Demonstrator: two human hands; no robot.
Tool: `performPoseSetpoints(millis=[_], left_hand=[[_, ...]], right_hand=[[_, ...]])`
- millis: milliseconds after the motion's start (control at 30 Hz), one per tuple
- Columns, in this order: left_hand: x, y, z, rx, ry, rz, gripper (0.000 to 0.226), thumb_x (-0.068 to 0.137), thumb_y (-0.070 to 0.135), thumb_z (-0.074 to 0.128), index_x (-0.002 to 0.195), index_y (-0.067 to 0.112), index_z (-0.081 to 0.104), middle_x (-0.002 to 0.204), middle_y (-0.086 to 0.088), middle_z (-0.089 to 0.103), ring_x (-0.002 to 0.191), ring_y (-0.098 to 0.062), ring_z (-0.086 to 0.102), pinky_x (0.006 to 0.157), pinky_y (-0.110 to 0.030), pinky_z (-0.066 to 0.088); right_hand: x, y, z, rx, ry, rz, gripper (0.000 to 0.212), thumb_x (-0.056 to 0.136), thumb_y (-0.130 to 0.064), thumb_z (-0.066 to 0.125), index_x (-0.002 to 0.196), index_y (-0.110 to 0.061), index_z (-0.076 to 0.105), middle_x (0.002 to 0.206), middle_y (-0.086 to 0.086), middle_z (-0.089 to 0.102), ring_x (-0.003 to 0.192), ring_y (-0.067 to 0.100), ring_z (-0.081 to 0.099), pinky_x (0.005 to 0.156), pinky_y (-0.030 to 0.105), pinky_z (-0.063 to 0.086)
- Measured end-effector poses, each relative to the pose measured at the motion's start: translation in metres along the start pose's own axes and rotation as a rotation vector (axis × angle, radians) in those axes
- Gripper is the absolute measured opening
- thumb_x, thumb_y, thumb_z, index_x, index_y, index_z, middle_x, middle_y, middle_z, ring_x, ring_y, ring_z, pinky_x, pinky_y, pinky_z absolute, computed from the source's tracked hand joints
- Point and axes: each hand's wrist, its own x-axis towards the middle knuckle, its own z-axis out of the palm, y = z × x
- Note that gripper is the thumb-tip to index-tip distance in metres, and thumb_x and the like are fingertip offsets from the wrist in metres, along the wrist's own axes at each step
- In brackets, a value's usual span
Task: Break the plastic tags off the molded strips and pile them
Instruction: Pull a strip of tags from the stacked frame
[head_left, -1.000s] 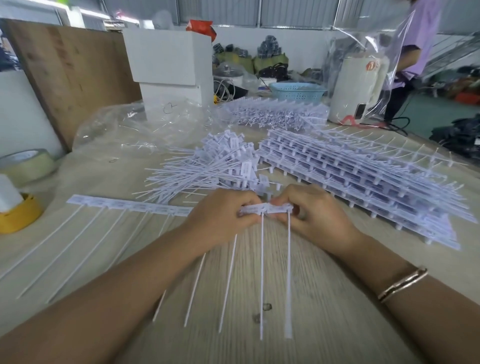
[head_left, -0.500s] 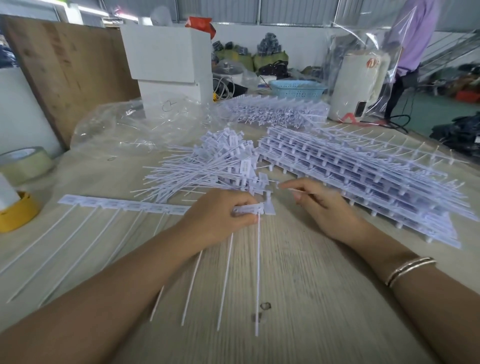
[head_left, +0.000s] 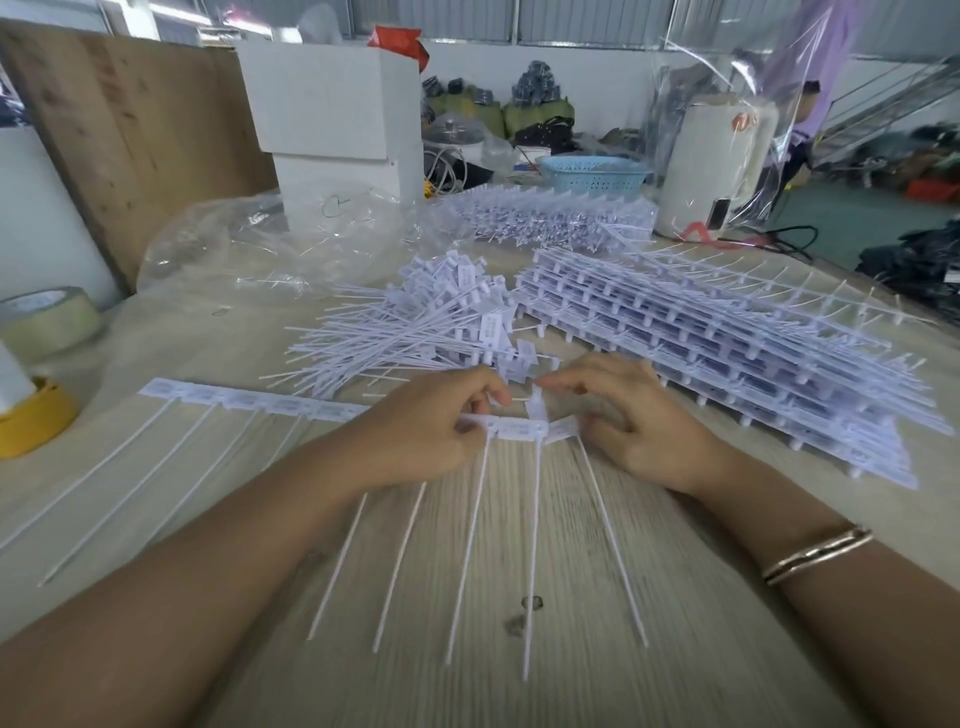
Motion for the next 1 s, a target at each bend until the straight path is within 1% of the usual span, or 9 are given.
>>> performPoseSetpoints(millis=[133,267,400,500,633,700,800,900,1000], left_hand=[[0.002,0.006,0.006,-0.076,0.192,0.102,0.026,0.089,0.013,0.058,0.104,0.033,0.050,0.091,0.017,0.055,0.085,0.001,0.052,0.074,-0.017,0.041],[0.004,0.008,0.013,-0.051,0.174,0.103,0.020,0.091,0.022,0.058,0.108,0.030,0.052,0.092,0.017,0.057,0.083,0.007,0.053,0.074,-0.009,0.040],[0.007,-0.001,0.012,-0.054,0.173,0.056,0.018,0.090,0.031,0.059,0.099,0.019,0.067,0.091,0.004,0.065,0.083,-0.010,0.059,0.077,-0.028,0.046],[0.007,-0.001,0.009,-0.129,0.176,0.067,0.003,0.087,0.030,0.063,0.088,0.028,0.064,0.083,0.009,0.062,0.077,-0.007,0.057,0.070,-0.025,0.043],[0.008,0.001,0.009,-0.142,0.216,0.099,0.014,0.086,0.027,0.065,0.080,0.037,0.058,0.077,0.013,0.059,0.074,-0.002,0.054,0.063,-0.013,0.037],[0.008,0.002,0.009,-0.135,0.239,0.120,0.012,0.085,0.024,0.067,0.081,0.032,0.060,0.078,0.013,0.059,0.075,-0.003,0.054,0.064,-0.015,0.037],[0.009,0.002,0.009,-0.128,0.278,0.152,0.005,0.085,0.021,0.068,0.087,0.022,0.063,0.080,0.013,0.062,0.077,-0.003,0.056,0.068,-0.018,0.040],[0.008,0.001,0.007,-0.093,0.277,0.194,0.005,0.087,0.026,0.065,0.091,0.024,0.064,0.084,0.016,0.063,0.081,0.000,0.058,0.073,-0.019,0.043],[0.008,-0.002,0.007,-0.002,0.268,0.208,0.013,0.088,0.030,0.062,0.097,0.022,0.066,0.087,0.011,0.062,0.083,-0.006,0.057,0.074,-0.025,0.044]], right_hand=[[0.000,-0.011,0.006,-0.135,0.030,-0.113,0.043,0.080,-0.031,0.068,0.121,-0.028,0.056,0.110,-0.020,0.057,0.100,-0.002,0.048,0.080,0.025,0.023],[0.006,-0.017,0.008,-0.258,0.224,-0.160,0.021,0.083,-0.037,0.064,0.091,-0.019,0.069,0.085,-0.008,0.070,0.076,0.014,0.064,0.071,0.034,0.035],[0.003,-0.018,0.005,-0.277,0.258,-0.119,0.020,0.081,-0.035,0.067,0.085,-0.016,0.072,0.082,-0.004,0.071,0.074,0.018,0.066,0.071,0.037,0.039],[0.002,-0.017,0.006,-0.135,0.204,0.003,0.021,0.079,-0.036,0.068,0.089,-0.018,0.073,0.086,-0.004,0.072,0.077,0.019,0.065,0.077,0.038,0.038],[0.003,-0.017,0.008,0.202,0.205,0.109,0.010,0.079,-0.021,0.071,0.087,-0.017,0.074,0.081,-0.002,0.072,0.073,0.019,0.065,0.077,0.042,0.048],[0.005,-0.017,0.009,0.328,0.235,0.164,0.006,0.081,-0.018,0.069,0.078,-0.016,0.073,0.073,0.001,0.071,0.069,0.027,0.064,0.068,0.038,0.050],[0.006,-0.012,0.006,0.465,0.312,0.268,0.020,0.086,-0.018,0.064,0.066,-0.016,0.070,0.066,0.001,0.068,0.066,0.036,0.058,0.065,0.035,0.047],[0.004,-0.005,-0.002,0.374,0.275,0.204,0.021,0.090,-0.015,0.059,0.074,-0.025,0.066,0.070,0.001,0.065,0.069,0.036,0.055,0.066,0.036,0.044],[0.002,-0.001,-0.004,0.195,0.175,0.099,0.019,0.094,-0.014,0.052,0.102,-0.025,0.065,0.091,-0.007,0.066,0.081,0.026,0.062,0.078,0.043,0.049]])
